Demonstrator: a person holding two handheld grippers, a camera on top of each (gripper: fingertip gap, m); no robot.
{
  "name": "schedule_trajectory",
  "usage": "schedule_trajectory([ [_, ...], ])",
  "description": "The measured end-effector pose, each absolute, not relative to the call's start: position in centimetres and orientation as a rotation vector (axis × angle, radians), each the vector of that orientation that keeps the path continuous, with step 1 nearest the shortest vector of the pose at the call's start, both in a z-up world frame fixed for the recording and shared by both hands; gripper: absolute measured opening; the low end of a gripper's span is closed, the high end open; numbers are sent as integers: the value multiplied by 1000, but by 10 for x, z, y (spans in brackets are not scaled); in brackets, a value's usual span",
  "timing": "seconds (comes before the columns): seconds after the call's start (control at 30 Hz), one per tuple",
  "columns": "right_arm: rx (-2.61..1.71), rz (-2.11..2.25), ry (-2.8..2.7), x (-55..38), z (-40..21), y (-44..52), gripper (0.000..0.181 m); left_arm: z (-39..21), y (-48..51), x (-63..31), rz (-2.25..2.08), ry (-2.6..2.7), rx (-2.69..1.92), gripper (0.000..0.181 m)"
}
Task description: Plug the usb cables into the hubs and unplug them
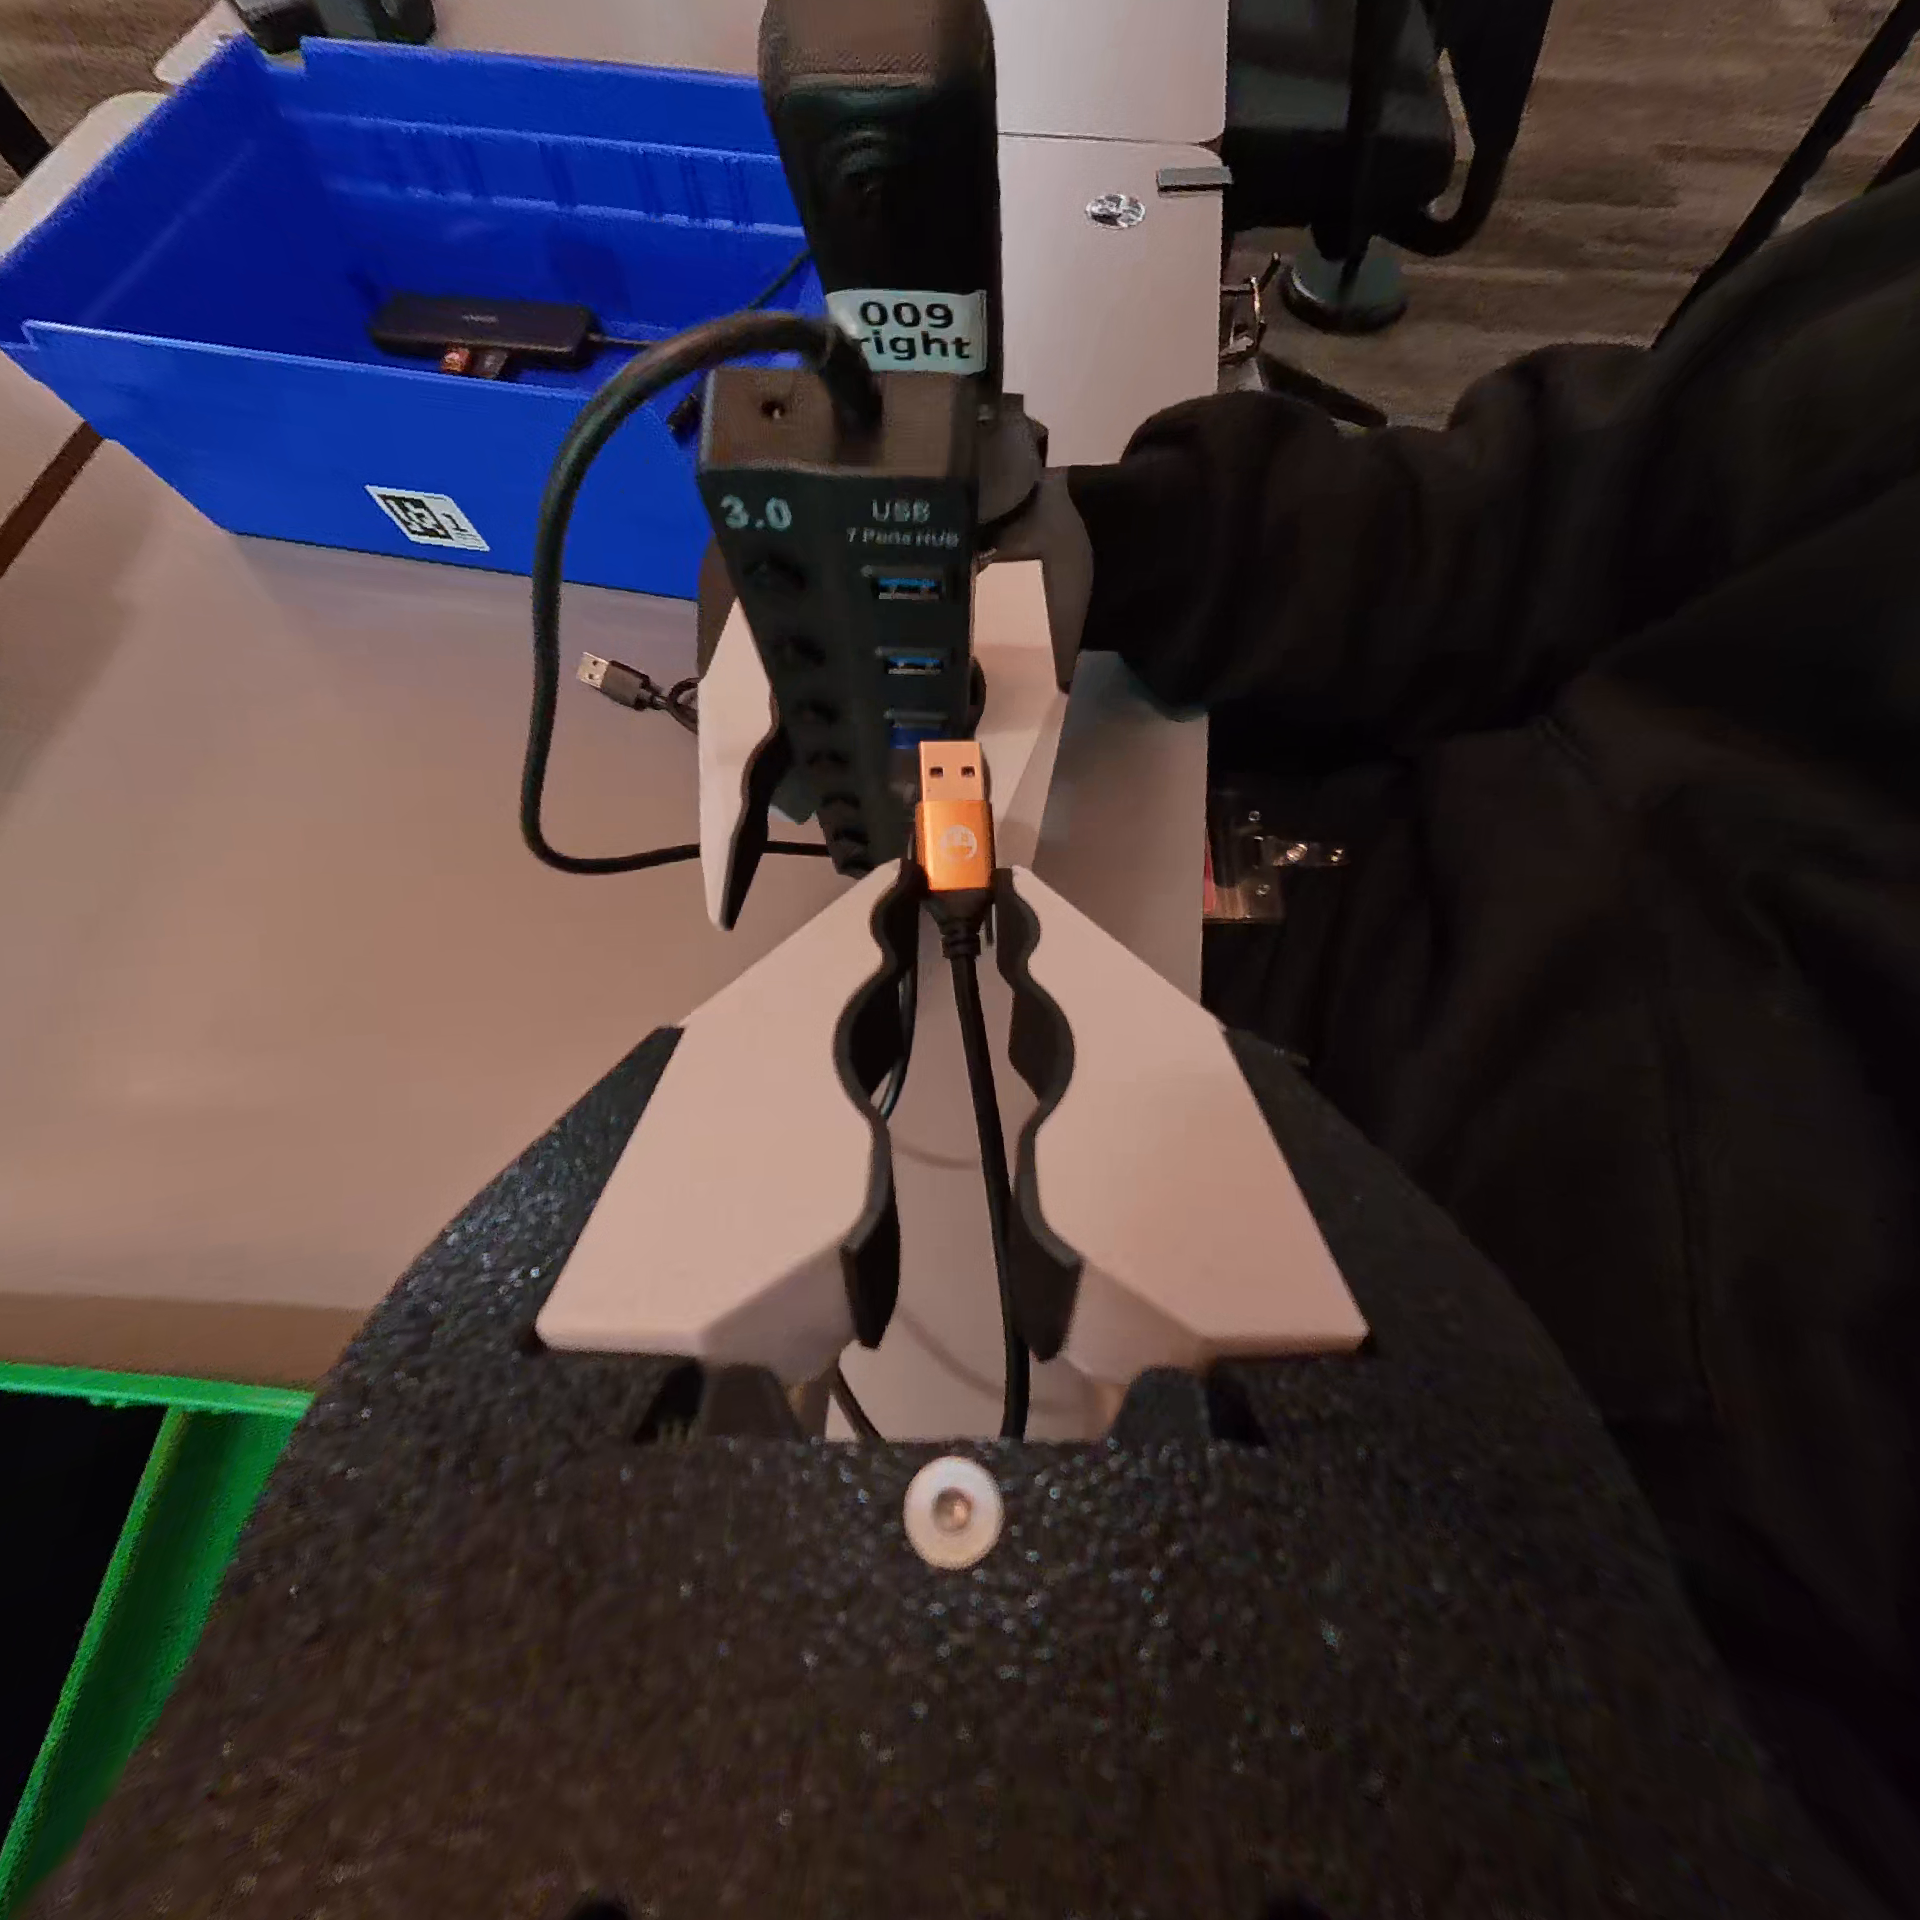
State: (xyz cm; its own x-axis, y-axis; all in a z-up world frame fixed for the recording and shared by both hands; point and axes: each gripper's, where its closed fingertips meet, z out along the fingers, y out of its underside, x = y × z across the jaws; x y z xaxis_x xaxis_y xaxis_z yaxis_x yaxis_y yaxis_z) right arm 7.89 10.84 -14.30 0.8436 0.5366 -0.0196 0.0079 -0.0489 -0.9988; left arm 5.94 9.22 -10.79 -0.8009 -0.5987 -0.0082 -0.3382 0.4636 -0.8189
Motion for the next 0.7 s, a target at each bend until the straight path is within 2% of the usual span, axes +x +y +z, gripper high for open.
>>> schedule_trajectory([
  [0.7, -1774, 369, -503, 65, -167, 116, 63, -124, 85, 66, -1242, 2493, -829, 12],
])
